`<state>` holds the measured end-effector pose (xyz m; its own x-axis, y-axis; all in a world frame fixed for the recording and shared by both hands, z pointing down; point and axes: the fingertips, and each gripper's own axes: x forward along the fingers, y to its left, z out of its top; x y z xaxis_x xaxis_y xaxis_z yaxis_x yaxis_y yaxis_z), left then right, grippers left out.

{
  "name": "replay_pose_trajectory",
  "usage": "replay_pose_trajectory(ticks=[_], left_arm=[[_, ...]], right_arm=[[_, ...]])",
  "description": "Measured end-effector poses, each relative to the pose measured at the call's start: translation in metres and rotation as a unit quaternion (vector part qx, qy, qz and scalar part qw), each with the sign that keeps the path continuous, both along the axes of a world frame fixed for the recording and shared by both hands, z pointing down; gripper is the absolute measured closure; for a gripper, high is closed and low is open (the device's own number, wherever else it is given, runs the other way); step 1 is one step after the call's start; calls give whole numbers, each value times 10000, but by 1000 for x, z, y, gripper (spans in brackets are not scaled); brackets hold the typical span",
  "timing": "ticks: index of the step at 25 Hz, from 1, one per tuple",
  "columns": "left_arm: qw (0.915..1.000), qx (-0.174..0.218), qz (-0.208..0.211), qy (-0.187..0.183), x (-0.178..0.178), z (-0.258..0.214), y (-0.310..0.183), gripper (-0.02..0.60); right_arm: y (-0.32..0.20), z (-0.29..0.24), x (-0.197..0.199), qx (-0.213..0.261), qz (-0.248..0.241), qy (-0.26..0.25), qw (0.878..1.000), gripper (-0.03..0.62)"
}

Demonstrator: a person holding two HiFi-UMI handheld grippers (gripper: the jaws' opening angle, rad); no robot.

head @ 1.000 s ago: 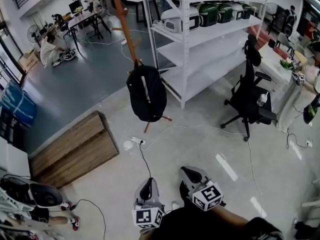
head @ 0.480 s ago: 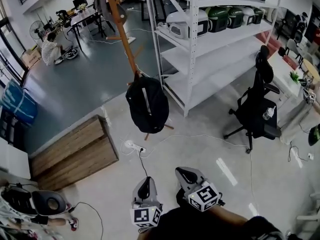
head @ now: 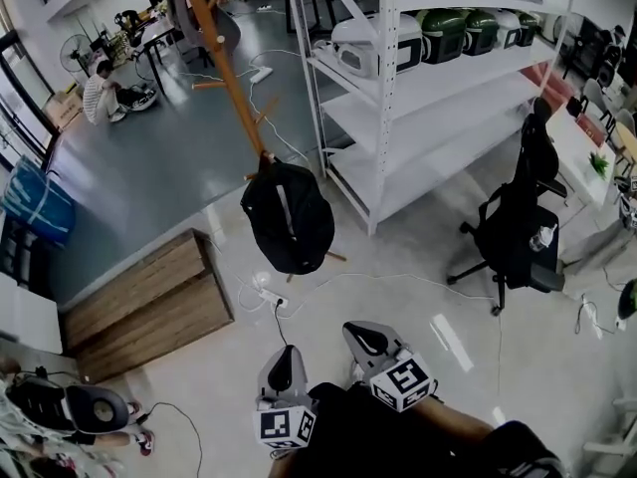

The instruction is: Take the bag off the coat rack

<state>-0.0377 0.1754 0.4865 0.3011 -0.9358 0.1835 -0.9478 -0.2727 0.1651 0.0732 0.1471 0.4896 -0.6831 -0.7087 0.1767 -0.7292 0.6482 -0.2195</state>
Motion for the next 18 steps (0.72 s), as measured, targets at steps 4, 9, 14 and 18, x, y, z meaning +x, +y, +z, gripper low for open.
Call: replay_pose_trajectory(ticks=[4,9,14,18], left_arm=[[10000,-36,-43,-24,4,4,-21,565],[10000,-21,-87,-10,3,9,-53,565],[10000,24,-74,16,-2,11,-92,565],[10000,-9,-44,40,-12,15,-127,565]], right_arm=[[-21,1,4,-37,16,-65,10000,582],[-47,7,3,-91,-39,-59,9999,582],[-82,13,-2,-119,-42,-8,9999,582],[-114,14,-13,-148,-27,-5,9999,582]])
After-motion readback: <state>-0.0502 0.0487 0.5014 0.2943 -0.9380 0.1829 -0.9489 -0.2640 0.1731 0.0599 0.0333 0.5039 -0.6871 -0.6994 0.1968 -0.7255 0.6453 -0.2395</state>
